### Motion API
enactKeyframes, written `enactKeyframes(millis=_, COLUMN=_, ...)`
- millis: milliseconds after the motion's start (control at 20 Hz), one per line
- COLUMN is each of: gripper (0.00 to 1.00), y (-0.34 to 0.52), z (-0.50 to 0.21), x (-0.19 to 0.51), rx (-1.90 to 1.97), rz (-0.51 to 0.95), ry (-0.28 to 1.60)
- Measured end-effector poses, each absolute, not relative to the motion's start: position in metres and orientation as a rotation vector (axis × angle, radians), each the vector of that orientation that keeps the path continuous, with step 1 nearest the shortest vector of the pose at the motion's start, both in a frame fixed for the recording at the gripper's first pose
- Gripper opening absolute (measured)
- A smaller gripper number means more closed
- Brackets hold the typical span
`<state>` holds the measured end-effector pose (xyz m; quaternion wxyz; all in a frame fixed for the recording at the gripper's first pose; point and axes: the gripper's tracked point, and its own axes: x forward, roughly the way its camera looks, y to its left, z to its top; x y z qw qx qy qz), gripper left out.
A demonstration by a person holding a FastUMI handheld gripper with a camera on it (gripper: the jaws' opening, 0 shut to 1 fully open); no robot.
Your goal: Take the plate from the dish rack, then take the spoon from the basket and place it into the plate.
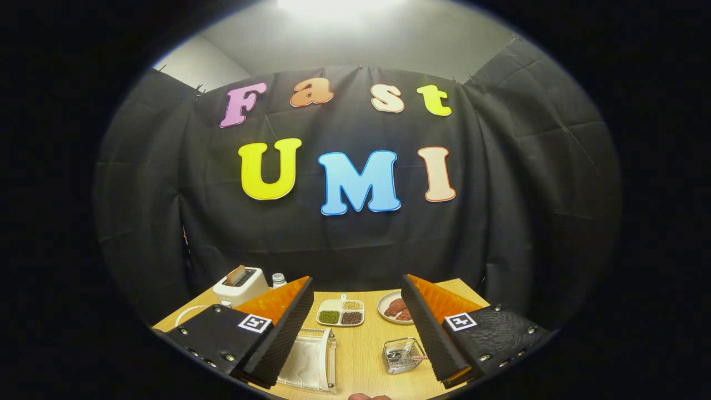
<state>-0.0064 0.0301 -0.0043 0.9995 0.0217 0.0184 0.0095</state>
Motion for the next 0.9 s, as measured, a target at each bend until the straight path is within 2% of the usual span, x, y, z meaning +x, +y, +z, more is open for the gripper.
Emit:
enactKeyframes(millis=300, gripper=0.98, y=0.062, z=-0.014, x=0.007, rx=0.040, rz=0.095, ry=0.149)
enactKeyframes(millis=900, gripper=0.98, y=0.134, z=-0.100, x=0.032, rx=0.022, rz=0.228, ry=0.629)
